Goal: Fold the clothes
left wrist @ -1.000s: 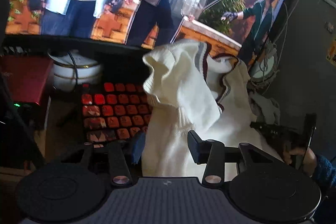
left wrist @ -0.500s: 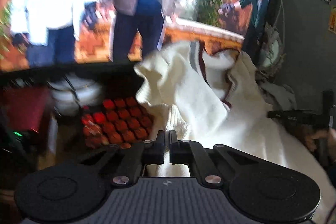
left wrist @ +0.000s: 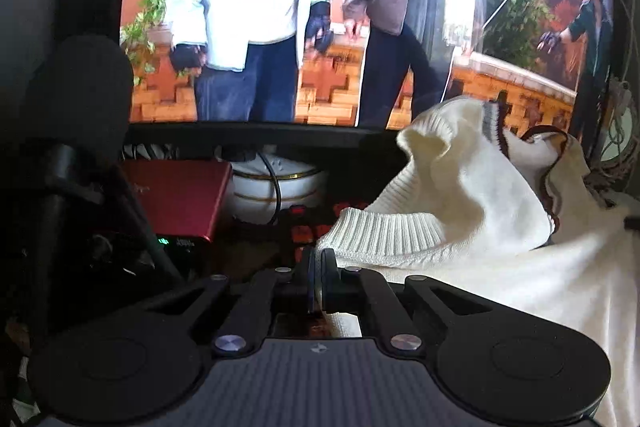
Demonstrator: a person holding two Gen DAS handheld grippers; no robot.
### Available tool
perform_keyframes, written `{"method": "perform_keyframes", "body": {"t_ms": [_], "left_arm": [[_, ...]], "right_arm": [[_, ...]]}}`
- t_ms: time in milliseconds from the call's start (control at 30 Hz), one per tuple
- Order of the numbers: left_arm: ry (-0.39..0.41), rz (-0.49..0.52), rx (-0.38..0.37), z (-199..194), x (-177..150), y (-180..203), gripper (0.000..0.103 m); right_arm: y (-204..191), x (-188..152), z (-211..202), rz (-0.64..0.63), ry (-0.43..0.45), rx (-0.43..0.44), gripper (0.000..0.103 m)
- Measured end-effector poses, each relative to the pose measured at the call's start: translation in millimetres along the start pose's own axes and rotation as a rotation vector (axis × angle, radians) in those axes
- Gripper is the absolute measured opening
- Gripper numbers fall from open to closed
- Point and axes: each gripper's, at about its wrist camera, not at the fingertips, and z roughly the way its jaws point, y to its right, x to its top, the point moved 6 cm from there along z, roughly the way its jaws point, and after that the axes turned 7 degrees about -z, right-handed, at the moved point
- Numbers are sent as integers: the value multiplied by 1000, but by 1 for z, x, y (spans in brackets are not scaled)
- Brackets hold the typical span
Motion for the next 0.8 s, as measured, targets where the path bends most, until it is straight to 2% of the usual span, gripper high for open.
{"method": "perform_keyframes", "body": {"t_ms": [200, 300, 433, 533, 633, 733, 800], "left_arm": [[17, 27, 47, -8, -1, -7, 3], [16, -7, 71, -5, -3, -15, 3], [57, -11, 68, -10, 2, -10, 3], [54, -12, 69, -13, 3, -8, 3], [50, -12, 71, -16, 3, -7, 6], [47, -12, 72, -19, 3, -6, 6], [44, -12, 73, -21, 4, -5, 9]], "right_arm": [[-13, 6, -8, -8, 36, 89, 5], [-20, 10, 5, -26, 29, 93, 5], [-28, 26, 6, -39, 92, 99, 5], [-28, 23, 21, -42, 7, 72, 7], [-21, 13, 21, -11, -42, 90, 13], [-8, 8, 3, 28, -10, 69, 25], [0, 4, -11, 49, 8, 58, 26]]}}
